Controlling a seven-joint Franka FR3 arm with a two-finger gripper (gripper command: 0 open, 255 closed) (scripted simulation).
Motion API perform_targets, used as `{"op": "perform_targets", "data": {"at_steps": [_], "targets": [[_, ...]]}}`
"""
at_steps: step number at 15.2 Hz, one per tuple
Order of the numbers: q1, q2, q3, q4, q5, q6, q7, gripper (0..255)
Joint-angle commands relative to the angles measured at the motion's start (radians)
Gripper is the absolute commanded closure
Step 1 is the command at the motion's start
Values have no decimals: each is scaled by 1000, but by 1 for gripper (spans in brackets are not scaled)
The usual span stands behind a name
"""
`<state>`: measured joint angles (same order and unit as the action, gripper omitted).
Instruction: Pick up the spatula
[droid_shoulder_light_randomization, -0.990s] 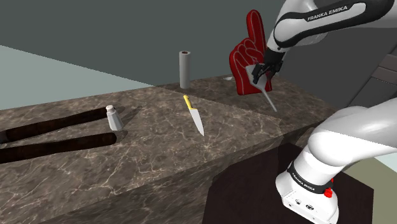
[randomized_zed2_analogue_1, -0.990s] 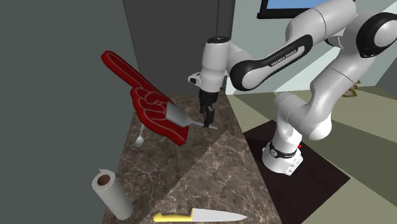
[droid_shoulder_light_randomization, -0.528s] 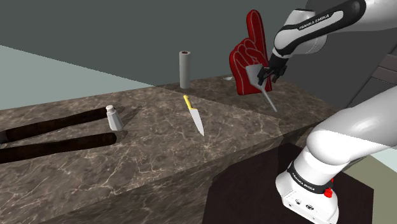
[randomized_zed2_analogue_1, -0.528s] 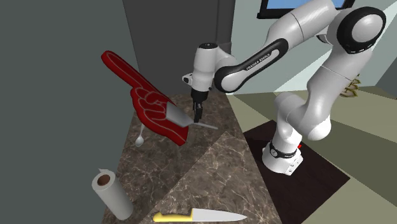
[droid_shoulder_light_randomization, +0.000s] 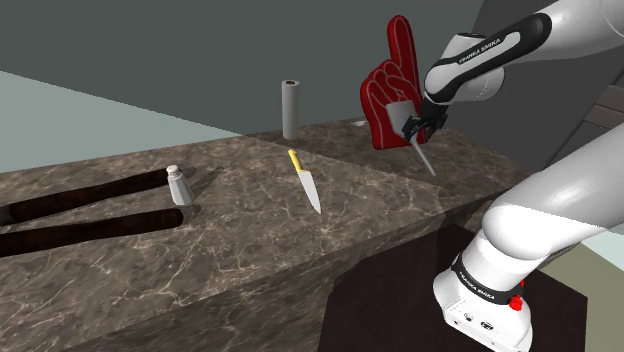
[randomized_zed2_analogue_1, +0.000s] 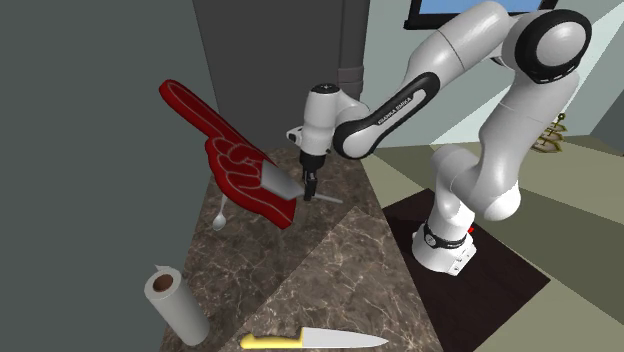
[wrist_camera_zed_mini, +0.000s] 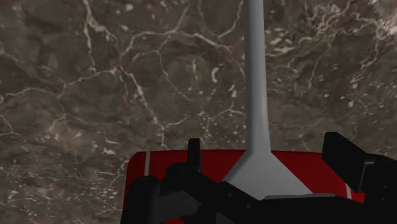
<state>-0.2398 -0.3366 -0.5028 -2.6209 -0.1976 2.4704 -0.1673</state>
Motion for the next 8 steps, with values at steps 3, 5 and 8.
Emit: {"op": "perform_targets", "data": {"at_steps": [3,5,8], "targets": [[1,7,-2,-8,1,16,-1,255],[1,8,-3,-8,1,16,-2,255],[1,8,-3,-8,1,16,-1,255]]}}
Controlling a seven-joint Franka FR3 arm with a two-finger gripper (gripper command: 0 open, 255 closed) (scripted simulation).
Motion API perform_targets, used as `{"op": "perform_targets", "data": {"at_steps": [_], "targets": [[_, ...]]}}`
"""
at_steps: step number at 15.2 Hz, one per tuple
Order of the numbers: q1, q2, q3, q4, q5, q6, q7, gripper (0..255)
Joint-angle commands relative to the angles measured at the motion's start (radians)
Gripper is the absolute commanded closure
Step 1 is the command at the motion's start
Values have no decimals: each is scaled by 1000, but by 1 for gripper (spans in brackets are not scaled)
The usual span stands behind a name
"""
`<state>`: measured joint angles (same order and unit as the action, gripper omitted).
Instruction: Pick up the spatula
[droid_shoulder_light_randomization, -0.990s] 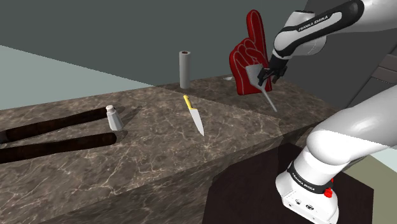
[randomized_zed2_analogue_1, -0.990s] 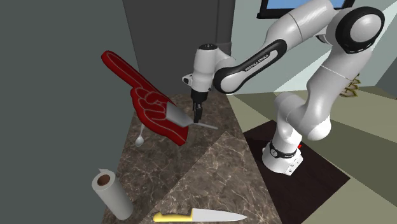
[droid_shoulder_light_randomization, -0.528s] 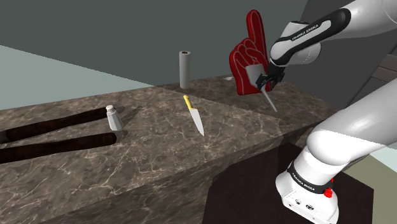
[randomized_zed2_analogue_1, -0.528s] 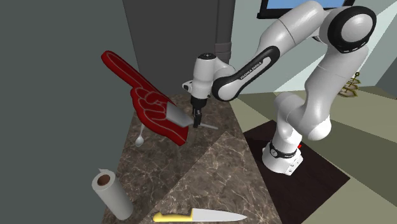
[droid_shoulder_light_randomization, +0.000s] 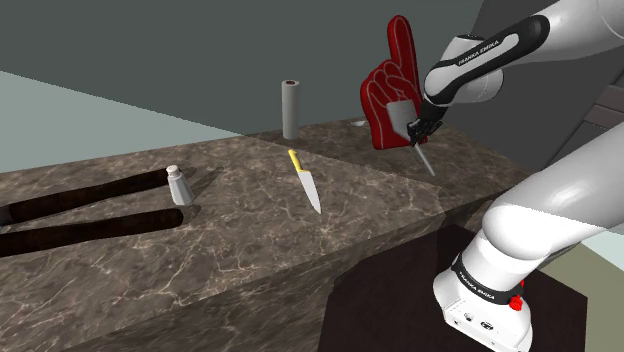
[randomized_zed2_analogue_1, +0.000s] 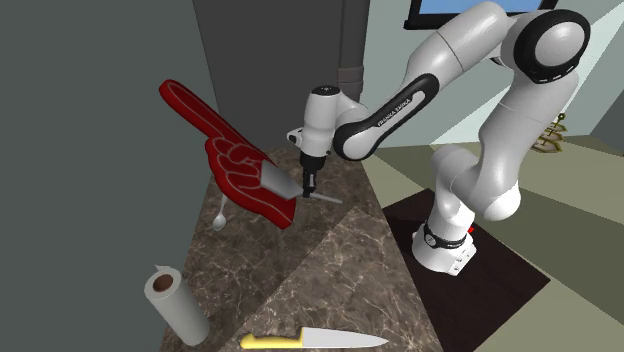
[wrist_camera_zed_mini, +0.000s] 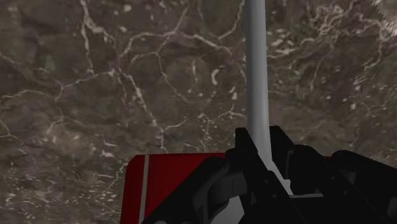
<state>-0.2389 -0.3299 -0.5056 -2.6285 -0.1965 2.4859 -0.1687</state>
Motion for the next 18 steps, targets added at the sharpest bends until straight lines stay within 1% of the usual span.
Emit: {"op": "perform_targets", "data": {"at_steps": [1,3,18], "targets": [[0,1,0,-1,0,0,0,255],[0,0,1,-1,-1,0,1,255],[-16,-129,54,113,-15,-240,26,255]]}}
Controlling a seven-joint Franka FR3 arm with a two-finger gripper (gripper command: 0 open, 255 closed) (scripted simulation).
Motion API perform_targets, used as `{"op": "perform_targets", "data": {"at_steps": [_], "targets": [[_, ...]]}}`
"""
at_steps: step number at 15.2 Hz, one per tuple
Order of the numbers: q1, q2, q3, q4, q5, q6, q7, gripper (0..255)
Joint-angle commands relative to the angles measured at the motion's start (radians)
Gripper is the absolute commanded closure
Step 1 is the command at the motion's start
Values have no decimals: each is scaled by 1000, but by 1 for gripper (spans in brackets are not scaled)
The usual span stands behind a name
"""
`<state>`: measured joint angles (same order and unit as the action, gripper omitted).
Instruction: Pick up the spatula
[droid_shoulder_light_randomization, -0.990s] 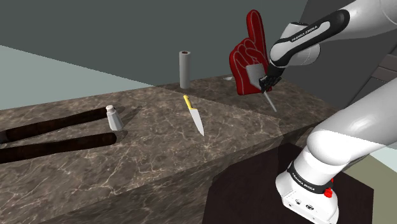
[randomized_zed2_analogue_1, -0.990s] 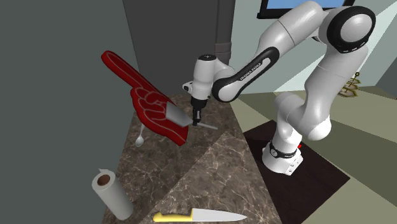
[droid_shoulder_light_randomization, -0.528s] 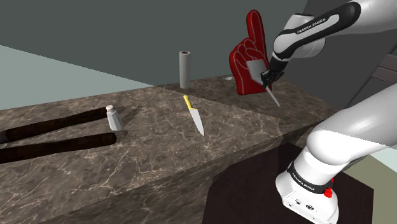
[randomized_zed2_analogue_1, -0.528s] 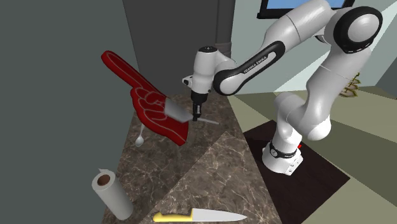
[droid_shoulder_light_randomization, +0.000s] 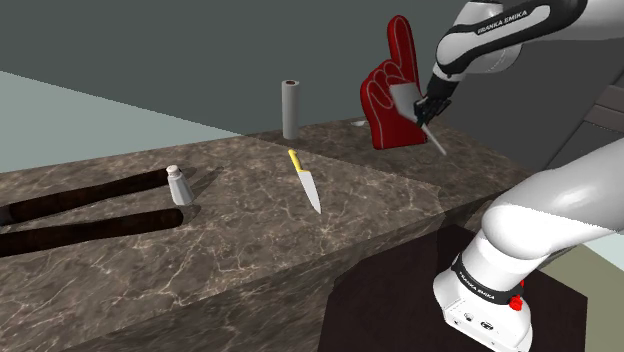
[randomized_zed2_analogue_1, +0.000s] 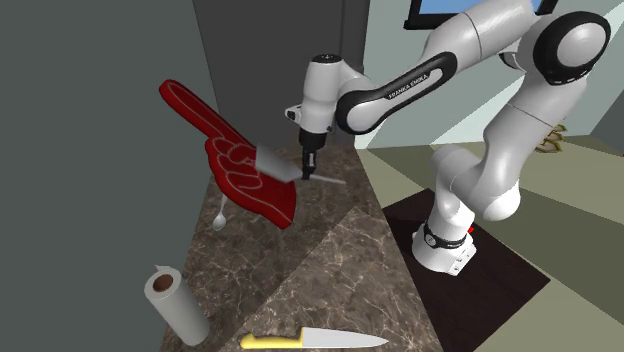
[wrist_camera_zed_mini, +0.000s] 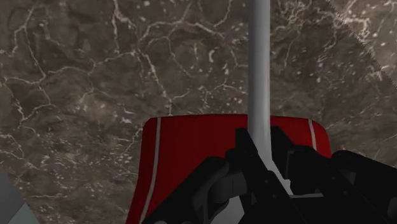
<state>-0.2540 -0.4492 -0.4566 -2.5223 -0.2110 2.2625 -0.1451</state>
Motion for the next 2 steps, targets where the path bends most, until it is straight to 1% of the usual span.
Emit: {"op": "perform_targets", "data": {"at_steps": [1,2], "targets": [[-1,-11,5,8,-1,-19,3,255],[-1,-11,5,8,-1,-19,3,255]]}}
